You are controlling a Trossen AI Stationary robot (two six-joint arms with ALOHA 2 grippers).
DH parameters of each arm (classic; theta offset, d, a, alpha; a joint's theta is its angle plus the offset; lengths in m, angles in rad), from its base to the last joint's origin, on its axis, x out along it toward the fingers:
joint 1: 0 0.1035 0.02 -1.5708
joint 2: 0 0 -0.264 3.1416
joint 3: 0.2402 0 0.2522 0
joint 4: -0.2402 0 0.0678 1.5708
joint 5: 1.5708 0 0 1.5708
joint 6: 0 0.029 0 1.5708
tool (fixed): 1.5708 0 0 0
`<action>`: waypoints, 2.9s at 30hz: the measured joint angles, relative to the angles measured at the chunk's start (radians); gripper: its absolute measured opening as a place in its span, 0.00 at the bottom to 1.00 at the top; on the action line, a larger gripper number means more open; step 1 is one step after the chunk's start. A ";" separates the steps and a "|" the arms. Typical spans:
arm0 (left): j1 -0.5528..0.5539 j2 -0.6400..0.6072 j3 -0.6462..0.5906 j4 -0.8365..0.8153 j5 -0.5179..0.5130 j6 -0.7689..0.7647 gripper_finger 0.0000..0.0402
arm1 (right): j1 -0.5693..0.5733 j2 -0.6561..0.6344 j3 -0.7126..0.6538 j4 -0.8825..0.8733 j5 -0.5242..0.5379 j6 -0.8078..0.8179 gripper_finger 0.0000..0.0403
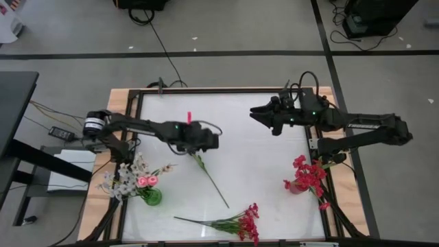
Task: Sort flowers into vase by color
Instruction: Put the black flower into the red vase
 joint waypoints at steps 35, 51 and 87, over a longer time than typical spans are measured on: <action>-0.103 0.205 0.000 -0.021 0.134 -0.065 0.29 | -0.042 -0.044 -0.001 -0.124 -0.098 0.088 0.51; -0.053 0.107 -0.001 0.011 0.138 0.107 0.24 | -0.042 -0.044 -0.001 -0.120 -0.064 0.111 0.51; -0.091 0.276 0.004 0.080 0.081 0.033 0.01 | -0.072 -0.044 -0.001 -0.140 -0.151 0.111 0.51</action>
